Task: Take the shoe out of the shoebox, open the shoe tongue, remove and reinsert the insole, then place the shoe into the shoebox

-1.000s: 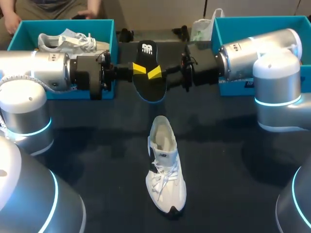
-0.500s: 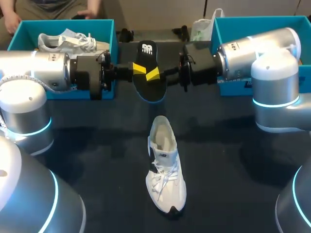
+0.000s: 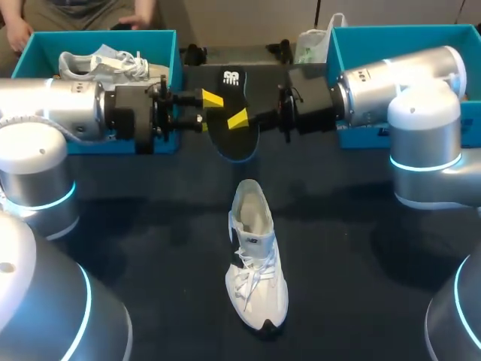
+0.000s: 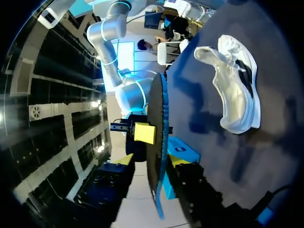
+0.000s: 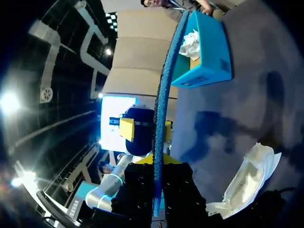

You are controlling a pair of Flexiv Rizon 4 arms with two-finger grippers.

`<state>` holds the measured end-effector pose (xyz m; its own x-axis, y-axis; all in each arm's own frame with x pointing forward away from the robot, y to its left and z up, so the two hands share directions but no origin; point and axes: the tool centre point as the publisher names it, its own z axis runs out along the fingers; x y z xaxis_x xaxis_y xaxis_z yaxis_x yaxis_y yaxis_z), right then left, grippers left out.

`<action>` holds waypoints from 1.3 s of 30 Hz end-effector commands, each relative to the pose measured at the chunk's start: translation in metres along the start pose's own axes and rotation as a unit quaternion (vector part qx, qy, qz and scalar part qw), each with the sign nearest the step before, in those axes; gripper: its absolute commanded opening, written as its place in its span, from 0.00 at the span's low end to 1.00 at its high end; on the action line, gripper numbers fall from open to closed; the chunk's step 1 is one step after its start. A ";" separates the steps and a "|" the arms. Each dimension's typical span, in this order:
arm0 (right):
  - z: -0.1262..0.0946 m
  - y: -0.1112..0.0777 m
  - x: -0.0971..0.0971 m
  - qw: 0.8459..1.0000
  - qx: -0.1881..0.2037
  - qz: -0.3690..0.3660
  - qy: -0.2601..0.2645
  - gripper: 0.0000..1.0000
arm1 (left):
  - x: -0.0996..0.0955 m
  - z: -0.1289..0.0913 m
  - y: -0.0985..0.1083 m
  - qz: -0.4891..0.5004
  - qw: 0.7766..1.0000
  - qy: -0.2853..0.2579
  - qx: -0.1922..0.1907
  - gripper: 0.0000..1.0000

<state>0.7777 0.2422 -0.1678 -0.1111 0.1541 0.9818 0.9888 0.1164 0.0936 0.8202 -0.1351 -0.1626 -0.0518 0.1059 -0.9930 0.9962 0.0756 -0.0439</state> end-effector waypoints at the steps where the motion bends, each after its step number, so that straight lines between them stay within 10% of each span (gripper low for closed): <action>1: -0.010 -0.004 -0.001 1.000 -0.009 -0.016 -0.006 0.00 | -0.005 -0.030 -0.013 -0.045 0.999 0.027 0.009 1.00; 22: -0.025 -0.001 -0.008 0.996 -0.032 -0.081 -0.030 0.00 | -0.004 -0.036 -0.024 -0.141 0.985 0.092 -0.032 1.00; 29: -0.043 -0.012 -0.024 0.991 -0.059 -0.110 -0.041 0.00 | 0.003 -0.040 -0.039 -0.289 0.938 0.171 -0.081 1.00; 33: -0.044 -0.017 -0.033 0.989 -0.068 -0.121 -0.054 0.00 | 0.018 -0.046 -0.039 -0.407 0.861 0.271 -0.139 1.00; 34: -0.043 -0.018 -0.035 0.988 -0.067 -0.125 -0.059 0.00 | 0.024 -0.046 -0.043 -0.361 0.859 0.310 -0.190 1.00; 39: -0.042 -0.019 -0.039 0.987 -0.069 -0.129 -0.063 0.00 | 0.024 -0.046 -0.043 -0.361 0.859 0.310 -0.190 1.00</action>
<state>0.7708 0.1914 -0.2005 -0.3658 0.2538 0.8954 0.9291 0.0432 0.3673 0.7756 -0.0866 -0.1868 -0.6754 0.3236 -0.6627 0.7305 0.4162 -0.5414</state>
